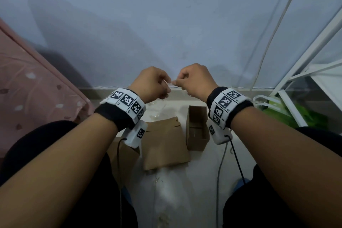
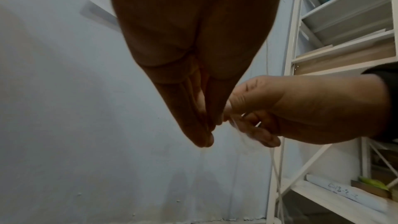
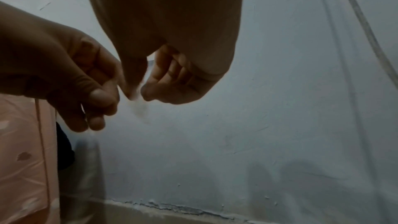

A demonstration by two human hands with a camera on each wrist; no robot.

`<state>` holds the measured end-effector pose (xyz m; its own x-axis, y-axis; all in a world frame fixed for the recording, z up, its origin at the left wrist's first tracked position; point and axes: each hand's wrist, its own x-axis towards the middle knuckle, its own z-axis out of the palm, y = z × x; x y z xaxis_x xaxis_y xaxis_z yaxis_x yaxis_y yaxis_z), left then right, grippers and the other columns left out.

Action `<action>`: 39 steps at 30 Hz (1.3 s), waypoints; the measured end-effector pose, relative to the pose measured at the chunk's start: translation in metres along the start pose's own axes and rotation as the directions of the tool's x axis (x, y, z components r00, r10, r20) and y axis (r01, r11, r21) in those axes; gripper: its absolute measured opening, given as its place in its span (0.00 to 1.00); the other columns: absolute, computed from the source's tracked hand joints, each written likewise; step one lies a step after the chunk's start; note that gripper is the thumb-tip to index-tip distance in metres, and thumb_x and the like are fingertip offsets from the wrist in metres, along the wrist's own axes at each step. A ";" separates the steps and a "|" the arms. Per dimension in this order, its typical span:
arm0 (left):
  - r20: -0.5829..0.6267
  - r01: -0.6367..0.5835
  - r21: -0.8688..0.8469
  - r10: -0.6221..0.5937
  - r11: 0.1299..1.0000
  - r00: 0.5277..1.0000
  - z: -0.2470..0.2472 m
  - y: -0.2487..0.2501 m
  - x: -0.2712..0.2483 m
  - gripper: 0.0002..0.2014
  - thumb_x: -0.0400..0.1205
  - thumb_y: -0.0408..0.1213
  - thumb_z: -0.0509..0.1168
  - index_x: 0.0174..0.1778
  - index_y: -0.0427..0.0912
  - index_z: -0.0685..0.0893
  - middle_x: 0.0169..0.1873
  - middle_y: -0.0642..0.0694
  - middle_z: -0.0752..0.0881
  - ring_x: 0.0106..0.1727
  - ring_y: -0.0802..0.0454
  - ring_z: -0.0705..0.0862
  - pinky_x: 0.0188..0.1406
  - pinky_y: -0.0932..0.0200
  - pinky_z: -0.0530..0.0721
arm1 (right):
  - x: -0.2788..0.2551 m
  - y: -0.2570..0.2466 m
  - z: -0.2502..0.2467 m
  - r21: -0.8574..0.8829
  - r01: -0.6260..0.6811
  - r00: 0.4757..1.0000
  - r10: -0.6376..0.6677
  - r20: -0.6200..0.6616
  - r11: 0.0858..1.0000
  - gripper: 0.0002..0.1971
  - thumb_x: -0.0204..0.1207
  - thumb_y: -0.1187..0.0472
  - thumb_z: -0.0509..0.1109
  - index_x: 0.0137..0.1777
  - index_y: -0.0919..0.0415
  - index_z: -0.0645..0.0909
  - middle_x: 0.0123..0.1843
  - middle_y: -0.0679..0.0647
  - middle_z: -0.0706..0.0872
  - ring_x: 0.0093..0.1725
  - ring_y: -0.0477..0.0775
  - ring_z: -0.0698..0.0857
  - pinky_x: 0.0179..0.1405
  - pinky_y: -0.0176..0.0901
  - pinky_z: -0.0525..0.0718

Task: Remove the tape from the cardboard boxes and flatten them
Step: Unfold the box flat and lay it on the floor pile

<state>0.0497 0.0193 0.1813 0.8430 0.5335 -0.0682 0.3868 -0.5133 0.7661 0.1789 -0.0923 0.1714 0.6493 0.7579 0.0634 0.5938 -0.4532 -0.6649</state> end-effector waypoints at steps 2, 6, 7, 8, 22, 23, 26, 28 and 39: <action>-0.028 0.014 -0.040 -0.016 0.999 0.999 -0.005 -0.001 -0.001 0.03 0.79 0.25 0.75 0.46 0.34 0.89 0.34 0.38 0.91 0.36 0.44 0.93 0.43 0.51 0.93 | 0.000 0.006 -0.003 -0.219 0.064 0.998 -0.063 0.012 0.974 0.10 0.75 0.51 0.79 0.40 0.57 0.87 0.38 0.48 0.87 0.40 0.51 0.85 0.41 0.46 0.84; -0.022 0.016 -0.099 -0.018 0.995 1.000 -0.009 0.001 -0.002 0.03 0.77 0.29 0.78 0.42 0.34 0.90 0.32 0.36 0.92 0.34 0.44 0.92 0.39 0.55 0.92 | -0.001 0.019 -0.003 -0.506 0.151 0.989 -0.130 0.077 0.849 0.11 0.80 0.53 0.75 0.47 0.61 0.84 0.46 0.57 0.87 0.47 0.60 0.85 0.43 0.48 0.81; -0.022 0.009 -0.131 -0.012 0.991 1.000 -0.009 0.001 -0.002 0.03 0.77 0.28 0.77 0.40 0.33 0.90 0.32 0.35 0.91 0.34 0.44 0.91 0.39 0.54 0.92 | -0.001 0.021 -0.002 -0.488 0.150 0.989 -0.128 0.079 0.860 0.10 0.80 0.54 0.75 0.48 0.62 0.84 0.47 0.58 0.87 0.48 0.61 0.85 0.45 0.49 0.82; -0.027 0.005 -0.157 -0.009 0.988 1.000 -0.010 0.002 -0.002 0.03 0.77 0.27 0.76 0.40 0.32 0.90 0.31 0.35 0.90 0.33 0.45 0.90 0.38 0.53 0.92 | 0.000 0.022 -0.001 -0.458 0.149 0.989 -0.129 0.074 0.876 0.09 0.80 0.56 0.75 0.49 0.63 0.84 0.48 0.59 0.87 0.50 0.61 0.84 0.47 0.49 0.82; -0.043 -0.003 -0.047 0.001 0.999 0.999 -0.013 -0.002 0.004 0.05 0.78 0.28 0.75 0.40 0.42 0.89 0.31 0.47 0.87 0.28 0.54 0.86 0.38 0.58 0.91 | 0.000 0.018 -0.001 -0.447 0.181 0.982 -0.141 0.122 0.876 0.22 0.73 0.78 0.63 0.64 0.61 0.83 0.62 0.58 0.79 0.58 0.60 0.80 0.51 0.48 0.79; -0.064 -0.008 -0.038 0.006 0.999 0.998 -0.015 -0.002 0.004 0.05 0.78 0.28 0.74 0.40 0.43 0.89 0.31 0.47 0.87 0.28 0.54 0.86 0.37 0.61 0.90 | -0.001 0.019 -0.001 -0.464 0.173 0.983 -0.121 0.140 0.869 0.23 0.74 0.77 0.63 0.67 0.60 0.82 0.62 0.58 0.81 0.59 0.61 0.81 0.52 0.50 0.81; -0.174 -0.030 0.004 0.030 1.000 0.984 -0.018 0.000 0.002 0.05 0.79 0.29 0.72 0.42 0.43 0.91 0.37 0.46 0.90 0.29 0.54 0.88 0.26 0.74 0.79 | -0.003 0.024 0.001 -0.512 0.123 0.987 -0.050 0.154 0.850 0.25 0.74 0.73 0.63 0.70 0.59 0.81 0.62 0.59 0.87 0.60 0.64 0.84 0.55 0.54 0.86; -0.221 -0.054 0.004 0.054 0.999 0.974 -0.019 0.002 0.001 0.04 0.80 0.30 0.72 0.47 0.42 0.91 0.44 0.45 0.90 0.35 0.49 0.90 0.22 0.77 0.74 | -0.005 0.026 0.000 -0.551 0.098 0.988 -0.013 0.156 0.829 0.24 0.74 0.71 0.63 0.71 0.60 0.79 0.59 0.60 0.88 0.58 0.65 0.85 0.52 0.53 0.87; -0.118 -0.118 -0.194 0.097 0.974 0.988 -0.013 0.012 -0.006 0.07 0.83 0.37 0.72 0.48 0.37 0.88 0.38 0.47 0.89 0.34 0.50 0.91 0.39 0.55 0.92 | -0.007 -0.001 0.016 0.415 0.058 0.906 -0.223 0.360 0.908 0.45 0.68 0.63 0.74 0.85 0.42 0.62 0.79 0.47 0.75 0.82 0.50 0.70 0.77 0.49 0.73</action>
<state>0.0446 0.0188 0.1989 0.8262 0.5573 0.0823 0.2045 -0.4328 0.8780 0.1659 -0.0895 0.1594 0.2843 0.9567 -0.0626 0.3798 -0.1723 -0.9089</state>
